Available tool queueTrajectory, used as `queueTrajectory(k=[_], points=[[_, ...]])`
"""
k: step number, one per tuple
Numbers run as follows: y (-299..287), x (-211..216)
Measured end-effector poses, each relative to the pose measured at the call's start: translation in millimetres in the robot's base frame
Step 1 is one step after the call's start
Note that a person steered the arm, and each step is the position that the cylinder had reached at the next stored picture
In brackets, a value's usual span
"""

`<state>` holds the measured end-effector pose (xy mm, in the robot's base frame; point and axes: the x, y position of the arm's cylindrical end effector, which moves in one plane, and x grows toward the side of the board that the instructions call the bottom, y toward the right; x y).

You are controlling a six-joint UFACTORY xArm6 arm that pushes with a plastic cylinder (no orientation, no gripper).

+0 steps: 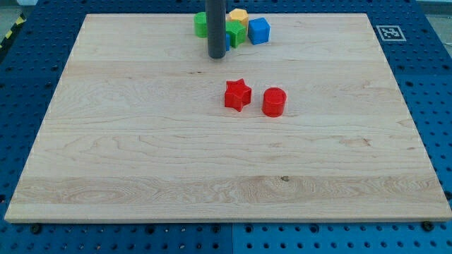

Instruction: Point your arm to the red star

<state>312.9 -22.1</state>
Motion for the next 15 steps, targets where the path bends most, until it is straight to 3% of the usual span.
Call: queueTrajectory(k=[2, 5, 13, 15], points=[[-0.6, -5.0], [-58.3, 136.9], [-37.7, 162.6], [39.8, 161.3]])
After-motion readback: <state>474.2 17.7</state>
